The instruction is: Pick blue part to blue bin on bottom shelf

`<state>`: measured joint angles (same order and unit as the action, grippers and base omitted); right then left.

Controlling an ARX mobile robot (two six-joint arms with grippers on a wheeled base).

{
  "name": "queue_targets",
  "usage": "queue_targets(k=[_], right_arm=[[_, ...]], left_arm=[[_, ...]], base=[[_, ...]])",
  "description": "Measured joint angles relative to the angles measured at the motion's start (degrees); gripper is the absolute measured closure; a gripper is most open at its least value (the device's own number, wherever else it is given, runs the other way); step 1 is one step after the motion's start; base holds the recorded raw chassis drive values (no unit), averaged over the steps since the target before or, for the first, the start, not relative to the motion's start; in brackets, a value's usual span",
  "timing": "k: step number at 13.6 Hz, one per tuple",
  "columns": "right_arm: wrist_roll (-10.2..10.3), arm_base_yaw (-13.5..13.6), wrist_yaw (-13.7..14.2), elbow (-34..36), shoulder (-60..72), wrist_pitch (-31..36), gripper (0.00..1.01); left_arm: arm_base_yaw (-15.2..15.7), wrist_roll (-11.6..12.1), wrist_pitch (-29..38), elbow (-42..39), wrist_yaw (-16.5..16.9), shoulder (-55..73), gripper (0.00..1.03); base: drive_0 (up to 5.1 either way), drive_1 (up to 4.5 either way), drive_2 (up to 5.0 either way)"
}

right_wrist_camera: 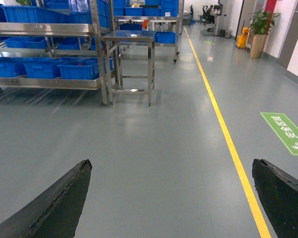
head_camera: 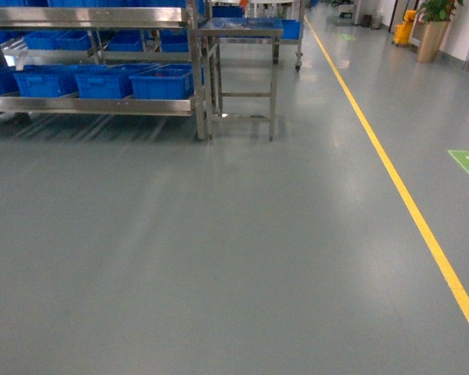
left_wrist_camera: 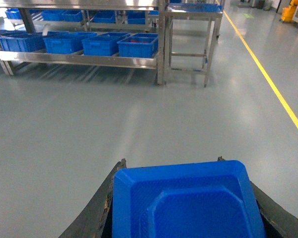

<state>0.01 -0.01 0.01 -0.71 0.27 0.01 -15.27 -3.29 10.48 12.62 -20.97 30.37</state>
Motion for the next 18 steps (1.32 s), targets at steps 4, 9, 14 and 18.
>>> queue_targets(k=[4, 9, 14, 18], right_arm=[[0.0, 0.0, 0.0, 0.0, 0.0, -0.4, 0.03], [0.0, 0.0, 0.0, 0.0, 0.0, -0.3, 0.03], [0.0, 0.0, 0.0, 0.0, 0.0, -0.2, 0.03], [0.0, 0.0, 0.0, 0.0, 0.0, -0.2, 0.03]], left_arm=[[0.0, 0.0, 0.1, 0.0, 0.2, 0.1, 0.59], [0.0, 0.0, 0.1, 0.0, 0.0, 0.1, 0.59], [0.0, 0.0, 0.1, 0.0, 0.0, 0.2, 0.59], [0.0, 0.0, 0.2, 0.0, 0.1, 0.1, 0.59]], base=[[0.0, 4.26, -4.3], [0.0, 4.31, -4.3], [-0.1, 4.17, -4.4], [-0.1, 4.17, -4.4]])
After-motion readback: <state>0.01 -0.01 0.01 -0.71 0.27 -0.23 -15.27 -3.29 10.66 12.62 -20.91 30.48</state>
